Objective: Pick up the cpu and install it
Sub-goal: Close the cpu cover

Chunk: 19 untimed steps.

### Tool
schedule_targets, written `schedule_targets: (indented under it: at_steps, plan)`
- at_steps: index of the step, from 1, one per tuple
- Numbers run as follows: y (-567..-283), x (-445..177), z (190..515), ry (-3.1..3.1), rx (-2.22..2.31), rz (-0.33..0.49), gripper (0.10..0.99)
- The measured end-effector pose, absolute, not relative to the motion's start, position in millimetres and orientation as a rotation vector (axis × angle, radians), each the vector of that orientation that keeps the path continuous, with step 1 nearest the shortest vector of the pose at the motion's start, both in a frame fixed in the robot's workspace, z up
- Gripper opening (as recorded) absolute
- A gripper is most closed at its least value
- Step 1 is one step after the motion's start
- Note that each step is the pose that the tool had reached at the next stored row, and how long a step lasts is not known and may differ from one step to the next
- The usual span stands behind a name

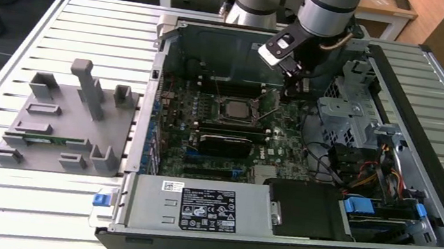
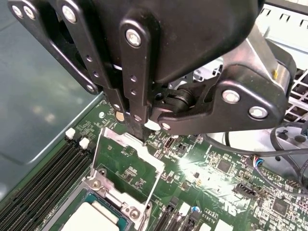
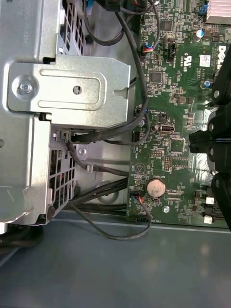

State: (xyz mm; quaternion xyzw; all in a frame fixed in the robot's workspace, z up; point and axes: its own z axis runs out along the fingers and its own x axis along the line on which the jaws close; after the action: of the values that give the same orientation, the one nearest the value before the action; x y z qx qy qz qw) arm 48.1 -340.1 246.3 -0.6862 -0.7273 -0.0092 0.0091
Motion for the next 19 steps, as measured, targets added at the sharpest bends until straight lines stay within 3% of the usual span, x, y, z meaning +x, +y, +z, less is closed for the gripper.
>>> schedule_targets:
  at_steps: [19]
  plan:
    - [-340.0, 22.6, 245.0, -2.272, -2.143, -0.029, 0.106]
